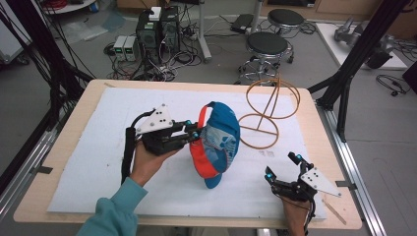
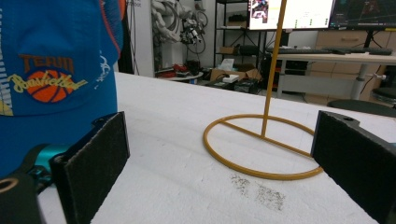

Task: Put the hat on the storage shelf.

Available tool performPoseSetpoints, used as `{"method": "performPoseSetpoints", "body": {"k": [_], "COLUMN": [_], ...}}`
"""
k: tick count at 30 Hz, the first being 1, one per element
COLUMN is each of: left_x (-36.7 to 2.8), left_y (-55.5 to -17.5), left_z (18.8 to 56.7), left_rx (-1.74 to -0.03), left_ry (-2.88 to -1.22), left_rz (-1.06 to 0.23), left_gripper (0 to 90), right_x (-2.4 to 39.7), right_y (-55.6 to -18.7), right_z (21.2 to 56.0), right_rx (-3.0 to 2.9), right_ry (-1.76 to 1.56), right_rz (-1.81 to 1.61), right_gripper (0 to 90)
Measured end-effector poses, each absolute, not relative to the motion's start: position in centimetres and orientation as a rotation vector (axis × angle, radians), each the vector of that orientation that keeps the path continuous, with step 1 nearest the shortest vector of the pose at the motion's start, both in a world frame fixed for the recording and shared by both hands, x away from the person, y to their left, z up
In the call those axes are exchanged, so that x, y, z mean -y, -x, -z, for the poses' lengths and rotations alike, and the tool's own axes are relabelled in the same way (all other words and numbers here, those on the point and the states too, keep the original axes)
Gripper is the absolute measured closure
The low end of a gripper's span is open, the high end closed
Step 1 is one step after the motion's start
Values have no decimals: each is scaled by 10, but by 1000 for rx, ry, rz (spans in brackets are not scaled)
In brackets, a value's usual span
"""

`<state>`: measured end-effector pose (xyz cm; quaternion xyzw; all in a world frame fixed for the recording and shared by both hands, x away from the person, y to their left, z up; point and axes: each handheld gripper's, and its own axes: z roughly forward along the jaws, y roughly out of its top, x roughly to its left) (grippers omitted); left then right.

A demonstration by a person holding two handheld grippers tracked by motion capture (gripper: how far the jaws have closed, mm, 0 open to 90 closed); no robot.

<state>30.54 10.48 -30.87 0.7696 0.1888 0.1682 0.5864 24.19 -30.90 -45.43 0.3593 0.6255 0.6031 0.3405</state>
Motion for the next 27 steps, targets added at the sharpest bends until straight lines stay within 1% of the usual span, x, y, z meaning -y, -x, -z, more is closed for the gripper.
{"method": "performPoseSetpoints", "body": {"k": [13, 19, 27], "left_x": [-136, -160, -174], "left_y": [-310, -310, -308], "left_z": [341, 355, 363], "left_rx": [-539, -610, -634], "left_ry": [-1873, -1884, -1885], "left_rz": [-429, -443, -439], "left_gripper": [791, 790, 785], "right_x": [309, 308, 308], "right_y": [-242, -241, -241], "right_z": [454, 454, 454], "right_rx": [-1630, -1636, -1636], "right_ry": [-928, -940, -941], "right_rz": [-1566, -1569, -1567], "right_gripper": [34, 34, 34]}}
